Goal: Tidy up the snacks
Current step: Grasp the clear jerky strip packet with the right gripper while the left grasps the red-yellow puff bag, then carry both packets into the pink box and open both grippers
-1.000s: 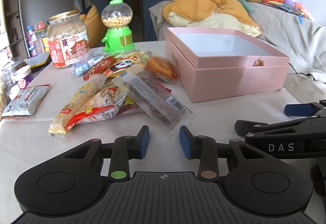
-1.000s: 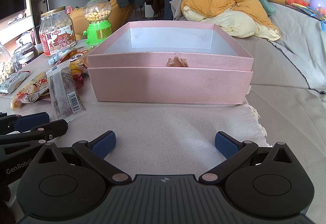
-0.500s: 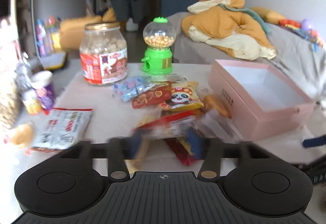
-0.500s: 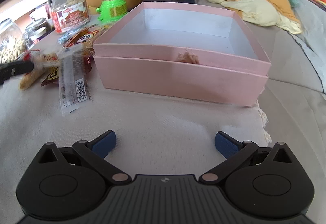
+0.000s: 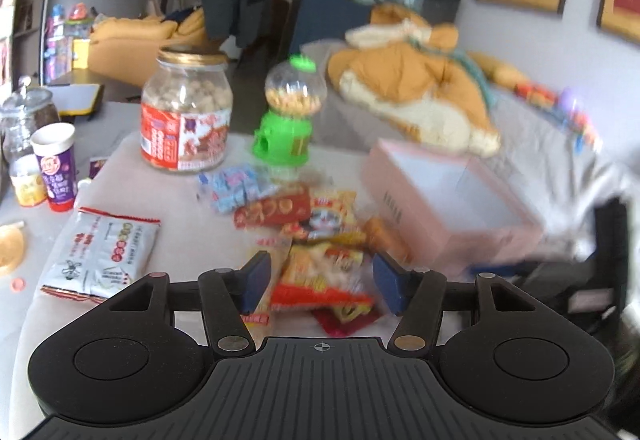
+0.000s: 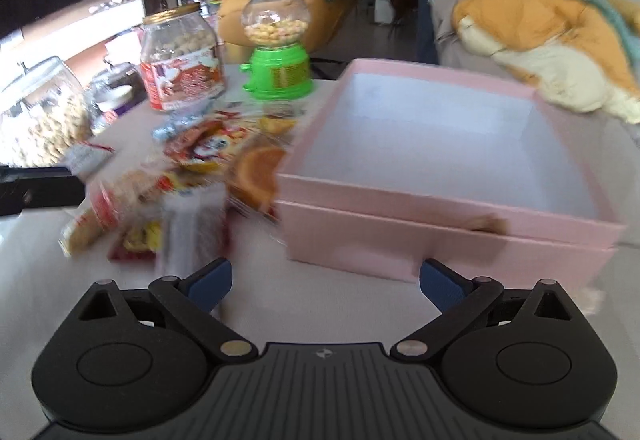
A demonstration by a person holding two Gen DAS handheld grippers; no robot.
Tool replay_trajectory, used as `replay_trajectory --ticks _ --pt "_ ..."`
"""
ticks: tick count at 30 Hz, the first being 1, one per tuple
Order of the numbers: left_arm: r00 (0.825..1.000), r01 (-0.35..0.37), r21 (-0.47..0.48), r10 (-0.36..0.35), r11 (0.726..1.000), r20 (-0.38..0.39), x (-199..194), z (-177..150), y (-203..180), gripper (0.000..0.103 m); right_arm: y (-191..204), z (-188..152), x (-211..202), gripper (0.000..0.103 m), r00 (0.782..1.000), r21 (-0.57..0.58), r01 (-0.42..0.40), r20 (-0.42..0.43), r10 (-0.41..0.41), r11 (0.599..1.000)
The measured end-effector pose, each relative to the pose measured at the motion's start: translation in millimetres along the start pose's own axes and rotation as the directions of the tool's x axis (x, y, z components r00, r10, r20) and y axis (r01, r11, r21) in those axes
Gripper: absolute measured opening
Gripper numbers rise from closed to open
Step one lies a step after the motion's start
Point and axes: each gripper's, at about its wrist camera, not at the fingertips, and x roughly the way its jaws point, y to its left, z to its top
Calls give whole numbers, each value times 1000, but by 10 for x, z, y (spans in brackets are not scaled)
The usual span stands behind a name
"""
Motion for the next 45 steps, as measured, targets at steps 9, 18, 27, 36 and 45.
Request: replay_trajectory --ticks 9,18,27,36,45 --pt "990 -76 26 78 997 -113 354 105 -17 62 393 61 74 44 989 -50 -143 -57 140 988" --pt "962 -156 184 191 970 -195 1020 -17 -299 66 239 -155 -233 30 995 -147 -34 -96 20 989" --pt "964 -120 136 148 983 -219 848 -94 -269 61 146 -170 -484 12 995 -117 -89 -64 82 989" --pt "985 -50 103 66 993 -162 398 -154 -498 59 112 -339 -589 73 996 -121 -50 -78 41 991" --pt "982 5 -28 -10 1000 -186 273 -454 -558 59 97 -486 -408 81 994 -75 73 -82 -79 995"
